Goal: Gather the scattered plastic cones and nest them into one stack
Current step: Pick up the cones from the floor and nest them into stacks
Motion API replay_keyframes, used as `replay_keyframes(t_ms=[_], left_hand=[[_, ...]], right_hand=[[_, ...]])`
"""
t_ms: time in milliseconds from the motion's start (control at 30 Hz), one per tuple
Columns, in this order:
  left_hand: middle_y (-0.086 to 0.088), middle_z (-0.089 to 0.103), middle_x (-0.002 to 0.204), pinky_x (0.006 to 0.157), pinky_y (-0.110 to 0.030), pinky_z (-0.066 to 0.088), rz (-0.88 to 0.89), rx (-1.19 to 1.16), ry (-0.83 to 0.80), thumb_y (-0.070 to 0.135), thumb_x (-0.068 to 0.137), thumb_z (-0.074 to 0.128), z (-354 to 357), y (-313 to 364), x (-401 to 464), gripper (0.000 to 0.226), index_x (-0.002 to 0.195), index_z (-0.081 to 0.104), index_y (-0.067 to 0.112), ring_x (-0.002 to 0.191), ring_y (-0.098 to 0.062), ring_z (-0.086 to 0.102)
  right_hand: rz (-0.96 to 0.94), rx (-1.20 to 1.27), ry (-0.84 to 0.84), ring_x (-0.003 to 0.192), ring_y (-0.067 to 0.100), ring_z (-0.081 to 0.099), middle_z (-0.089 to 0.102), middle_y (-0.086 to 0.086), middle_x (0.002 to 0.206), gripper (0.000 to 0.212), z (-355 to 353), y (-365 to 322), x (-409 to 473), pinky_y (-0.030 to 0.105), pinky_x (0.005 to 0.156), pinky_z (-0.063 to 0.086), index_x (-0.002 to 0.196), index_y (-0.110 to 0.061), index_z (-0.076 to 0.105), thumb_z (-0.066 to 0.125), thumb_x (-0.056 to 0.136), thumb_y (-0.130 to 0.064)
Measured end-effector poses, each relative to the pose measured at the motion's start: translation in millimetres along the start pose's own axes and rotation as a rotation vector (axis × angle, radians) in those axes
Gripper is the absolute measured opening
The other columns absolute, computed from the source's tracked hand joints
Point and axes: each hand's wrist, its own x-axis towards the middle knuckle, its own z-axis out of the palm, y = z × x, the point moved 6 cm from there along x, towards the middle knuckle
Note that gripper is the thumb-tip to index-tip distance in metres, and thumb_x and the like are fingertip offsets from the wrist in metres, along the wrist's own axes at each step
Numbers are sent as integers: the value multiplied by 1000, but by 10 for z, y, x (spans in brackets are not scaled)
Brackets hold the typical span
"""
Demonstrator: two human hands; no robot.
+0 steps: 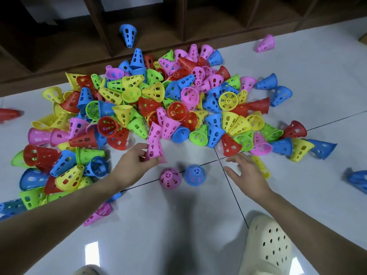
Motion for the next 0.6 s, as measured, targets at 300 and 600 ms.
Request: replay_keyframes(t_ms=[300, 600], left_hand=[[17, 62, 105, 74, -12, 46, 305, 146, -65, 23, 72, 87, 396, 99, -185, 58, 119, 54, 35, 94, -2, 58], [11, 66, 114, 85, -7, 43, 314, 344, -166, 6, 76, 78, 536, -168, -142, 50, 118, 63, 26, 101, -7, 61]], right_hand=[[226, -213, 371, 96, 28, 55, 62, 8, 100, 28, -413, 382, -168, 44, 89, 44, 101, -9, 66, 81, 82, -23], [557, -106, 204, 116, 32, 51, 58, 12, 122, 48, -435, 865, -369, 44, 99, 44, 125, -6, 59, 76, 82, -17]])
